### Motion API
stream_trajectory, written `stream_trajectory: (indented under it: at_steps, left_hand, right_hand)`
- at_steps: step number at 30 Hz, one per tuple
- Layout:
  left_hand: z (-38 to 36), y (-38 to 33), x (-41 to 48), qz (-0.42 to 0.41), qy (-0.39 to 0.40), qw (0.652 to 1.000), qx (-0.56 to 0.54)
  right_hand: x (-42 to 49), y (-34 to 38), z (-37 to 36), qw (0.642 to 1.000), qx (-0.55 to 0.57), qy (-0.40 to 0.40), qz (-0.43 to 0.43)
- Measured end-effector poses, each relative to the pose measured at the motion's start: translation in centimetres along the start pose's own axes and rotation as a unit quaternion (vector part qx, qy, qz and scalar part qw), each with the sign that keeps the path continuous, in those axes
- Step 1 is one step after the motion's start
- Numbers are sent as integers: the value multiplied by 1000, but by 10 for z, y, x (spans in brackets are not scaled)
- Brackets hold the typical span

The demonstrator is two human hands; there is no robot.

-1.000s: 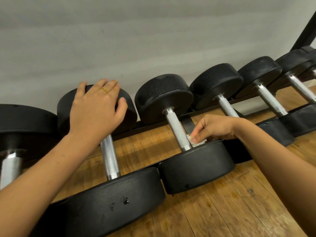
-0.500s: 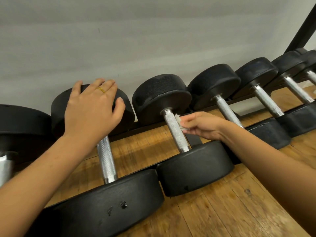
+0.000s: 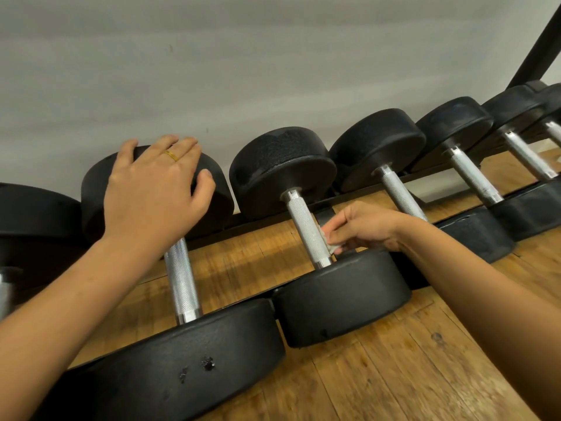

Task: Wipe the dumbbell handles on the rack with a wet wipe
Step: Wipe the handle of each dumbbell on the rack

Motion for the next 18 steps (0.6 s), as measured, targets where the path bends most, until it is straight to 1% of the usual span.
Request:
stream_trajectory:
  at_steps: [3, 6, 8, 9, 11, 13, 15, 18]
  left_hand:
    - [0, -1, 0, -1, -4, 1000, -3]
    - [0, -1, 0, -2, -2, 1000, -3]
    - [-1, -1, 0, -3, -1, 1000, 0]
    - [-1, -1, 0, -4, -1, 1000, 2]
    - [-1, 0, 0, -6, -1, 1000, 5]
    - [-1, 0, 0, -6, 0, 1000, 3]
    - [-1, 0, 0, -8, 2, 1000, 4]
    - [0, 1, 0, -10, 1, 1000, 4]
  right_hand:
    - [0, 4, -3, 1000, 2, 6, 15]
    - [-10, 9, -2, 994, -98, 33, 32]
    - [-16, 17, 1, 990, -132, 27, 42]
    - [-17, 24, 3, 991, -123, 4, 60]
    - [-17, 43, 11, 985, -70, -86, 130]
    - [-15, 57, 17, 965, -35, -169, 199]
    - [-10, 61, 9, 947, -72, -198, 245]
    - [-8, 59, -11, 923, -126, -209, 298]
Point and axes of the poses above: each hand's wrist, its own x-axis towards the middle knuckle, its own z-axis out of the back of the hand, y = z × x, the point moved 5 cm from there along x, towards the middle knuckle, and after that the axes turned 12 degrees about x, right-handed, at the moved point
